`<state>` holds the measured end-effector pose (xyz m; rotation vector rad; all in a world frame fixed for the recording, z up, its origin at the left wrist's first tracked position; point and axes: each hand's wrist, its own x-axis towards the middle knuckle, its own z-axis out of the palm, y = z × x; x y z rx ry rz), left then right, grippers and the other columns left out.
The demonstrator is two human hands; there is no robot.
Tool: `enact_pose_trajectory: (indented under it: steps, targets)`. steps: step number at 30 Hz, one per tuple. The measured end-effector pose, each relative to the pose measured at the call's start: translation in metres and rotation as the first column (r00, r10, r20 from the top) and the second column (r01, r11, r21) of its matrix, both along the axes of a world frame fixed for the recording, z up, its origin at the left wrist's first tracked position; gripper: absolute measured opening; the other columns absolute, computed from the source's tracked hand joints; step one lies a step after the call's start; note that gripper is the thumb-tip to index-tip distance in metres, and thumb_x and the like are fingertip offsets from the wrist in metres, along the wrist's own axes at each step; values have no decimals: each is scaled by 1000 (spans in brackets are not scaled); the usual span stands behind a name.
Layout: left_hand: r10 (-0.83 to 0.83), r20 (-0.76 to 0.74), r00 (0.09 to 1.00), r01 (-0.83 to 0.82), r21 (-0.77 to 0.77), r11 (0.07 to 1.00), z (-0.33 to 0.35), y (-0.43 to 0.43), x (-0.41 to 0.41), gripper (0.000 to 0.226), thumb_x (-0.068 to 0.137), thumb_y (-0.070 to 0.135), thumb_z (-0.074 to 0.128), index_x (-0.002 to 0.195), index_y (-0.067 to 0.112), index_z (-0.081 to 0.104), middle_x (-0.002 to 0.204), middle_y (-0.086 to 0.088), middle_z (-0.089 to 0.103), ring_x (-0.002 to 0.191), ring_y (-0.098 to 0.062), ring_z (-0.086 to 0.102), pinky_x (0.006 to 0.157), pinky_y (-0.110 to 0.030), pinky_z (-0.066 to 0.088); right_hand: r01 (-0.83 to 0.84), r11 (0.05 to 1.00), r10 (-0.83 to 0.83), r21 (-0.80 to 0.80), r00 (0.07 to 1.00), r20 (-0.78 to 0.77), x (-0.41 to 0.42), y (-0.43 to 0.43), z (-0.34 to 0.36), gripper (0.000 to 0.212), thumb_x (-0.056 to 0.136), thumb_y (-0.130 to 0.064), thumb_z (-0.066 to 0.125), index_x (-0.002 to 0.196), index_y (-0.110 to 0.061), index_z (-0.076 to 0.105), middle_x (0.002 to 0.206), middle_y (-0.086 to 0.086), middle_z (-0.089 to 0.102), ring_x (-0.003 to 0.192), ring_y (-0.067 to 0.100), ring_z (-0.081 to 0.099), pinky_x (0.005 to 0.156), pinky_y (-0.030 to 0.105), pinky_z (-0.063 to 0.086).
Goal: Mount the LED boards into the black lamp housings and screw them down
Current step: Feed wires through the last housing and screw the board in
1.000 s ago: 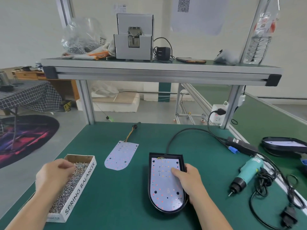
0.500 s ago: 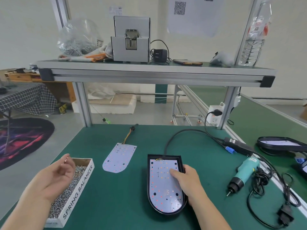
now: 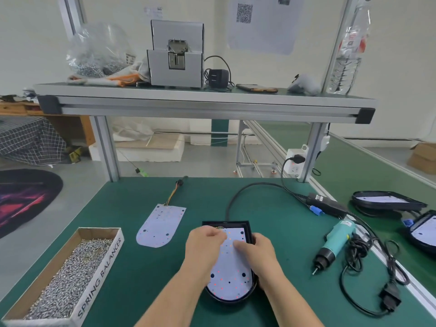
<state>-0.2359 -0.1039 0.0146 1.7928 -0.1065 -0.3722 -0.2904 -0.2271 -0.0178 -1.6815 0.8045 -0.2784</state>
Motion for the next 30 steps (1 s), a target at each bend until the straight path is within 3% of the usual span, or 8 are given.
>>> enact_pose_trajectory:
  steps: [4, 8, 11, 14, 17, 21, 25, 30]
  targets:
    - [-125, 387, 914, -56, 425, 904, -5, -14, 0, 17, 95, 19, 49, 78, 18, 51, 84, 5, 58, 77, -19, 56, 60, -29, 39, -5, 998, 5, -59, 1000, 11, 0, 2, 0, 18, 79, -14, 63, 69, -15, 48, 63, -5, 49, 59, 16, 39, 53, 26, 34]
    - [-247, 320, 915, 36, 544, 838, -18, -17, -2, 20, 99, 16, 42, 103, 5, 58, 108, -10, 65, 101, -29, 61, 76, -34, 45, -178, 978, 172, -105, 983, -57, -3, 3, 7, 4, 84, -21, 61, 84, -17, 61, 84, -7, 65, 73, 18, 58, 68, 29, 49]
    - [-219, 277, 935, 69, 465, 883, -22, -11, 2, 18, 100, 15, 44, 87, 8, 56, 98, -9, 64, 86, -27, 57, 66, -31, 36, -160, 952, 145, -262, 987, -75, -16, -23, 21, 39, 96, -42, 61, 128, -21, 63, 121, -10, 63, 115, 16, 61, 104, 30, 43]
    - [-193, 215, 957, 98, 385, 918, -21, -6, 5, 35, 94, 11, 48, 62, 17, 36, 64, 2, 45, 55, -15, 33, 51, -28, 27, 288, 812, -303, -507, 951, 55, -49, -85, 35, 54, 93, -51, 61, 127, -9, 62, 113, 7, 66, 107, 28, 60, 94, 39, 44]
    - [-126, 84, 988, 104, 224, 969, -21, -2, 6, 25, 89, 12, 56, 65, 14, 51, 59, 3, 44, 51, -15, 30, 45, -23, 23, 351, 705, -538, -616, 831, -143, -74, -139, 28, 74, 87, -53, 68, 134, 1, 48, 129, 26, 53, 120, 43, 51, 94, 51, 45]
    - [-94, -133, 987, 98, 25, 995, -17, 6, 12, 20, 91, 10, 58, 73, 7, 65, 54, 3, 55, 45, -13, 38, 50, -22, 28, 146, 753, -482, -641, 786, -386, -70, -159, 18, 85, 82, -50, 76, 139, -2, 36, 132, 24, 52, 117, 41, 55, 90, 47, 49]
    - [-138, -242, 960, 121, -87, 989, -11, 9, 15, 19, 95, 3, 55, 82, 5, 68, 60, -1, 63, 60, -16, 60, 57, -24, 36, -103, 748, -404, -656, 712, -573, -50, -168, 28, 66, 79, -33, 69, 133, -6, 41, 102, 8, 65, 92, 28, 66, 83, 35, 55]
    - [-180, -289, 940, 125, -197, 972, -4, 11, 13, 16, 95, -2, 59, 82, 2, 67, 66, -5, 65, 60, -15, 65, 48, -16, 41, 161, 869, -372, -467, 835, -405, -55, -179, 25, 51, 70, -22, 73, 111, 1, 54, 88, 15, 65, 80, 32, 66, 71, 36, 54]
